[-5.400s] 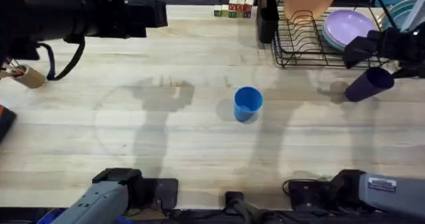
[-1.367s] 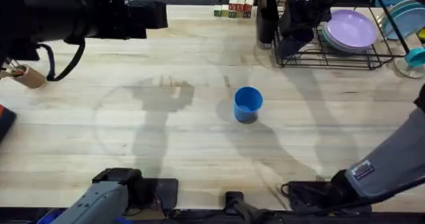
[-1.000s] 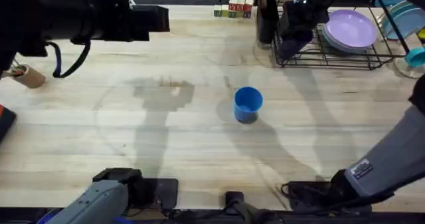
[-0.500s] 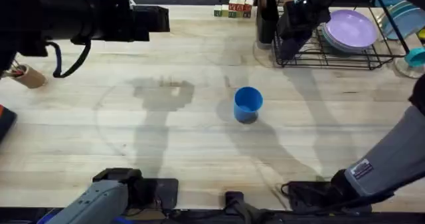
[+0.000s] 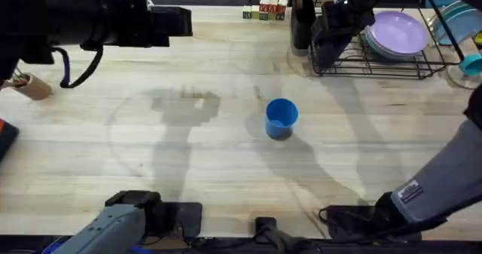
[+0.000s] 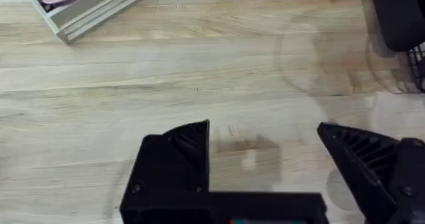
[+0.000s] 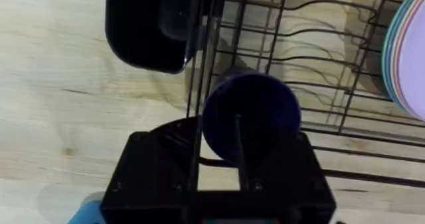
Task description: Pick up the cup on the table and put them onto the rack.
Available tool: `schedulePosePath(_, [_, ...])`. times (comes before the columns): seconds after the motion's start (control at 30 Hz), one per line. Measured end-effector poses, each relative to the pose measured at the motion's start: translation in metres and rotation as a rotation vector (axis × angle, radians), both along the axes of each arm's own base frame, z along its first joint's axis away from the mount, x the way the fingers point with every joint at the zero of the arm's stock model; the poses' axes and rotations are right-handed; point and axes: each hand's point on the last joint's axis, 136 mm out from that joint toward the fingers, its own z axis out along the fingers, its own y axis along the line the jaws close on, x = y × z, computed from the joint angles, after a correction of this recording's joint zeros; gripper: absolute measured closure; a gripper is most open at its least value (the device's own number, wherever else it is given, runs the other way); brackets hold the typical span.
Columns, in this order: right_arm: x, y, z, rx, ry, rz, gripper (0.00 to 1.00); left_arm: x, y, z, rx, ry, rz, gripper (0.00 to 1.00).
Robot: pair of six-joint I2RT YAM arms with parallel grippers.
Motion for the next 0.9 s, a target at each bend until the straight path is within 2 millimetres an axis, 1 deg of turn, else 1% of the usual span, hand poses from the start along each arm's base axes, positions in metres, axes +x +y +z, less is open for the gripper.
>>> schedulePosePath(0.17, [0.0,0.0,0.0,0.0,0.0,0.0,0.681,0.0,0.0,0.0,0.0,0.0,0.0,0.007])
schedulePosePath(0.6, [-0.001,0.0,0.0,-0.001,0.005,0.0,0.682,0.0,0.0,0.0,0.0,0.0,0.0,0.007])
schedulePosePath(0.73, [-0.001,0.0,0.009,0.0,0.0,0.0,0.682,0.0,0.0,0.0,0.0,0.0,0.0,0.007])
schedulePosePath(0.9, [0.001,0.002,0.029,0.003,-0.019,0.004,0.682,0.0,0.0,0.0,0.0,0.0,0.0,0.008])
